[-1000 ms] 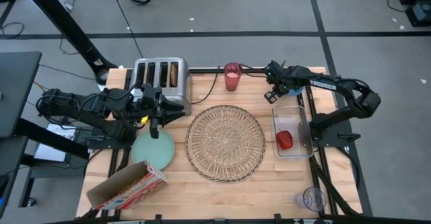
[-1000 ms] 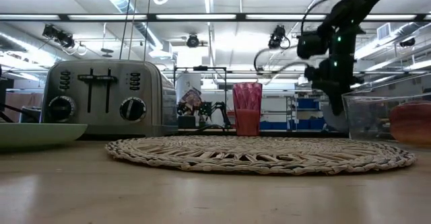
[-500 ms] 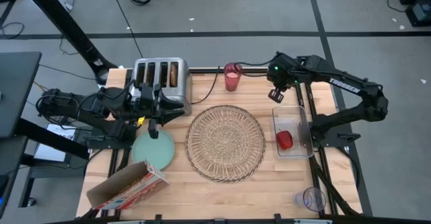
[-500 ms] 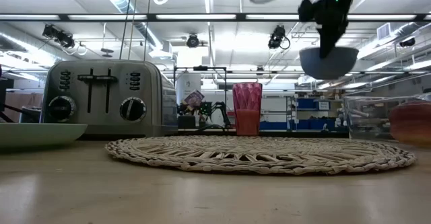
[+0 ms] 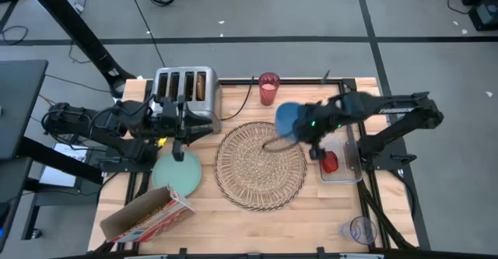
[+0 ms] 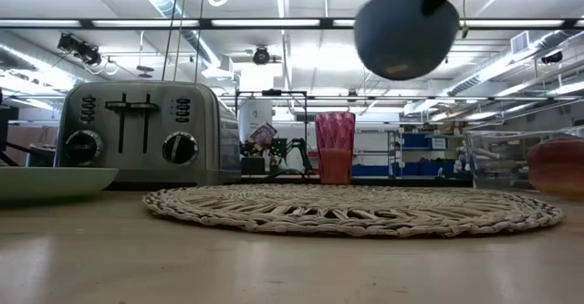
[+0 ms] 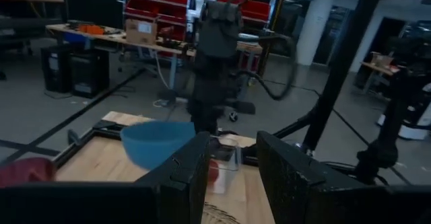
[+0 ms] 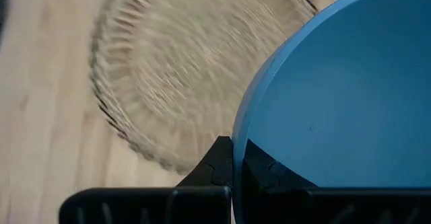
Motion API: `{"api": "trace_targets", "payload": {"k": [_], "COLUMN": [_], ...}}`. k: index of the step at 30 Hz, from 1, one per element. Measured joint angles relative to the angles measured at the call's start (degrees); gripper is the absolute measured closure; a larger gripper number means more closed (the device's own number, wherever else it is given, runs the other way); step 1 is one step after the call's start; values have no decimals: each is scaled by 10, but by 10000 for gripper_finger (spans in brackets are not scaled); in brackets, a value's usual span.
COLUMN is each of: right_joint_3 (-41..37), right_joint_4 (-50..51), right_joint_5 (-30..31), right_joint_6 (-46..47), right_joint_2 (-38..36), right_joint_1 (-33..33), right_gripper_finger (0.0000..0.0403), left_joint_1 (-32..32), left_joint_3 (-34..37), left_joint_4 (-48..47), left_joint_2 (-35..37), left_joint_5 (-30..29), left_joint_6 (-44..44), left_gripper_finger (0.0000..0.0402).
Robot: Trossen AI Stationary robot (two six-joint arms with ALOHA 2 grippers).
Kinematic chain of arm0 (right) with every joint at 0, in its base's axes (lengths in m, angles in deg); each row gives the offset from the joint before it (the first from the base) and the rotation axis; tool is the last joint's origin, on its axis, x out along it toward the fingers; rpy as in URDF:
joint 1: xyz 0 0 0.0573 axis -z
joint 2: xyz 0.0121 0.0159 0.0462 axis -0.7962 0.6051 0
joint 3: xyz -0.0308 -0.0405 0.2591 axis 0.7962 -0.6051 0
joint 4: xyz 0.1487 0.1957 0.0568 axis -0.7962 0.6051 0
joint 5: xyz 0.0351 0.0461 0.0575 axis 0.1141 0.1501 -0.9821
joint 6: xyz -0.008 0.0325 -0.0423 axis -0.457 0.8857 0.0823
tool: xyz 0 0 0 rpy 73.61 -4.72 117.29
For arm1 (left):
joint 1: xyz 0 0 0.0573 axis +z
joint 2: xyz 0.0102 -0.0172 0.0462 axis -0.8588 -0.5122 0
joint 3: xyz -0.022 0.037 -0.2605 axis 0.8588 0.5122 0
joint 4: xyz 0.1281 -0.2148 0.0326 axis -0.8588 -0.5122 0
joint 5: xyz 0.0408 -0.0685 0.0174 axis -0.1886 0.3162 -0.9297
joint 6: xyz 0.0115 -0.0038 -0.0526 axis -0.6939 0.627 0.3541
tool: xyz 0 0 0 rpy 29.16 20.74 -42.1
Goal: Arrange a breakfast setting
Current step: Put the blue bowl on the brown mat
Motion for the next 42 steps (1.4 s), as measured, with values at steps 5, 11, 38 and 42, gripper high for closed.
{"api": "trace_targets", "payload": {"k": [5, 11, 38, 42], "right_joint_3": [0, 0, -73, -74], "right_joint_4": [-89, -113, -228, -218], "right_joint_5": [14, 14, 66, 48], "right_joint_6": [-14, -51, -100, -119], "right_joint_2": [68, 168, 264, 273], "right_joint_1": [-45, -68, -84, -84], "right_gripper_finger": [395, 395, 396, 396], "left_joint_1": [-16, -51, -85, -85], "left_joint_3": [0, 0, 0, 0], "left_joint_4": [-1, -26, -55, -55], "left_joint_2": [0, 22, 31, 31], "left_joint_5": [2, 2, 1, 1], "left_joint_6": [5, 17, 46, 47], "left_gripper_finger": [272, 272, 272, 272]}}
